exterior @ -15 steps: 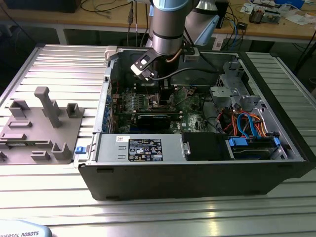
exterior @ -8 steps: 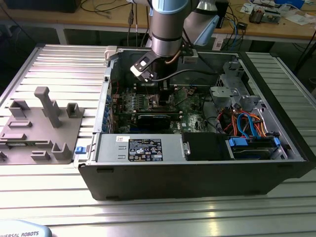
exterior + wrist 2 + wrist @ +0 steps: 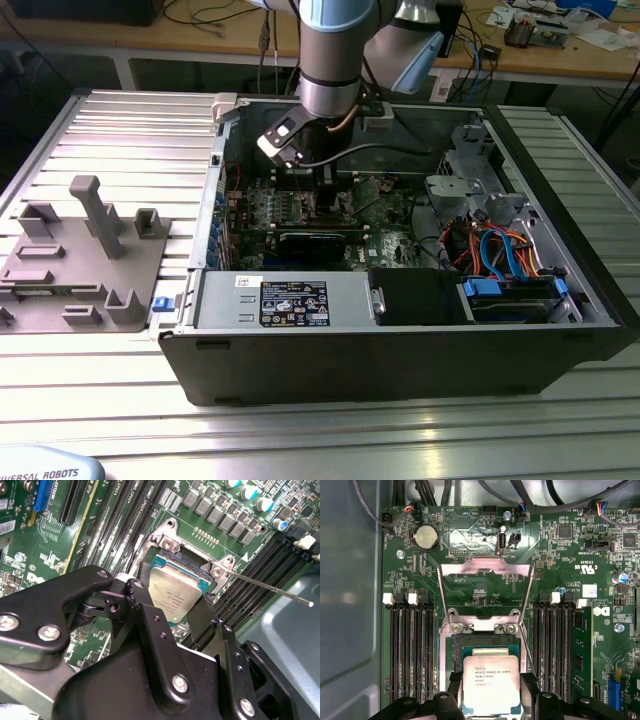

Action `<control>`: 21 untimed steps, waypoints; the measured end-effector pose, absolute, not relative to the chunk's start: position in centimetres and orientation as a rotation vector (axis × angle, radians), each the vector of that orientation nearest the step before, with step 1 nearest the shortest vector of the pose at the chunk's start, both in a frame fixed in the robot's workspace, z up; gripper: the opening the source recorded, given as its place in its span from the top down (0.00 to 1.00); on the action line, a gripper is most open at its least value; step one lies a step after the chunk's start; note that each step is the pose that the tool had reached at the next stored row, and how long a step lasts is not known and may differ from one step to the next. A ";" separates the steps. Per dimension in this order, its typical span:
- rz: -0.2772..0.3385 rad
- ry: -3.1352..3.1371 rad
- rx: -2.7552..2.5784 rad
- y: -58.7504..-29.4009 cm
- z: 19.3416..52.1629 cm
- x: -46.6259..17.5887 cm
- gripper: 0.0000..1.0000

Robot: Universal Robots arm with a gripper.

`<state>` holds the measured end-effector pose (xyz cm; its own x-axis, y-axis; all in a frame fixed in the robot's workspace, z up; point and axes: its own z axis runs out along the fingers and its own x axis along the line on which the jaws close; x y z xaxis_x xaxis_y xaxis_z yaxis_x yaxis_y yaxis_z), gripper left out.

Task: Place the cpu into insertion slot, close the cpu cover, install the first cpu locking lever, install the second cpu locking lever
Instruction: 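Place the cpu into insertion slot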

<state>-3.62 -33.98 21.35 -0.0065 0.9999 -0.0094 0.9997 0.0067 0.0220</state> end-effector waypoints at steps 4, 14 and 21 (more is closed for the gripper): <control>0.014 2.213 2.198 -34.0 21.3 -3.6 0.46; 0.014 2.210 2.201 -34.0 20.9 -3.8 0.46; 0.014 2.198 2.213 -33.9 20.5 -4.2 0.46</control>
<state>-4.18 -33.90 20.46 0.0068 0.9999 -0.0093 0.9997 -0.0065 0.0220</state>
